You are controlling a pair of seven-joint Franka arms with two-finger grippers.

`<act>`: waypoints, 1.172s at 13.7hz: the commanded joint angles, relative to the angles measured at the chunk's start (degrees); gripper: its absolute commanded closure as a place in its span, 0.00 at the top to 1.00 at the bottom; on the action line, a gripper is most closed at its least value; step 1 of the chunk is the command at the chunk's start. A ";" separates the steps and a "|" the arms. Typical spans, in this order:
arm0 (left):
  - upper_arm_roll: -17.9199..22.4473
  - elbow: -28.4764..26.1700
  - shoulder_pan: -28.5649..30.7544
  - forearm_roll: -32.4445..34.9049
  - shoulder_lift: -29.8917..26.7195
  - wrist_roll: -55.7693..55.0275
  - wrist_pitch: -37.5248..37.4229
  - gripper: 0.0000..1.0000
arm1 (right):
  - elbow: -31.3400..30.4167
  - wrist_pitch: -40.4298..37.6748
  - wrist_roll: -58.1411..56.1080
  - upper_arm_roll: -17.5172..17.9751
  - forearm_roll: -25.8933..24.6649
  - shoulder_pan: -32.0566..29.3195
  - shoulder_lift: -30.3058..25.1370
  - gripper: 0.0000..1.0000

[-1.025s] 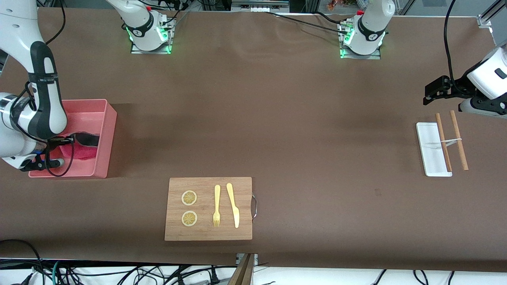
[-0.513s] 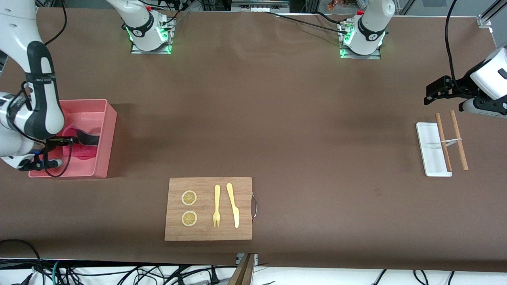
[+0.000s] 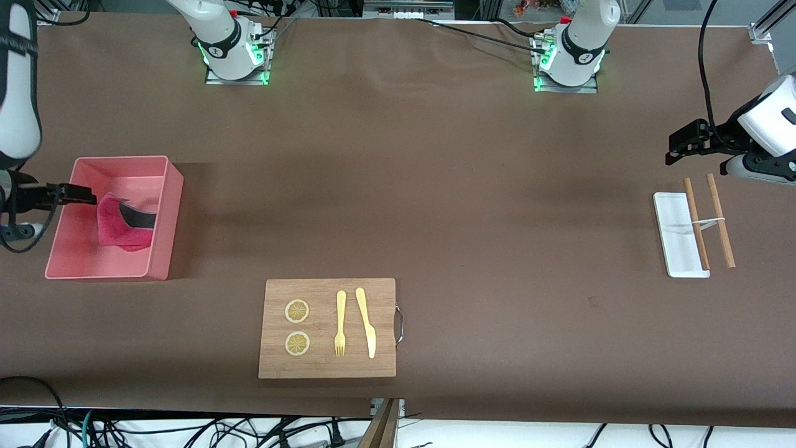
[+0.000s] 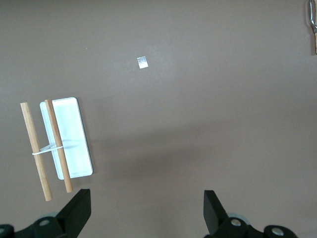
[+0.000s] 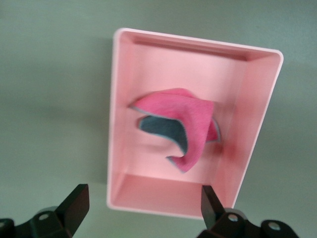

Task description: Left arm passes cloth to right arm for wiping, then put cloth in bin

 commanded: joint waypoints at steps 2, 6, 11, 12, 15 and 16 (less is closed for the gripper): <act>-0.30 -0.96 0.67 -1.45 -1.05 0.27 -0.23 1.00 | 2.20 -7.09 8.46 4.28 -0.36 -0.51 -4.69 1.00; -0.30 -0.96 0.67 -1.45 -1.05 0.27 -0.32 1.00 | 4.92 -11.75 18.48 9.90 -0.80 -0.51 -8.73 1.00; -0.30 -0.96 0.67 -1.45 -1.05 0.27 -0.32 1.00 | 7.11 -14.30 18.87 12.72 -3.43 -0.51 -11.03 1.00; -0.30 -0.96 0.67 -1.45 -1.05 0.27 -0.32 1.00 | 7.99 -14.13 18.86 12.73 -3.27 -0.43 -11.20 1.00; -0.30 -0.96 0.67 -1.45 -1.05 0.27 -0.32 1.00 | 8.18 -13.70 18.95 13.43 -3.61 -0.51 -11.55 1.00; -0.30 -0.96 0.67 -1.45 -1.05 0.27 -0.32 1.00 | 8.18 -13.52 19.13 13.60 -3.96 -0.51 -11.55 1.00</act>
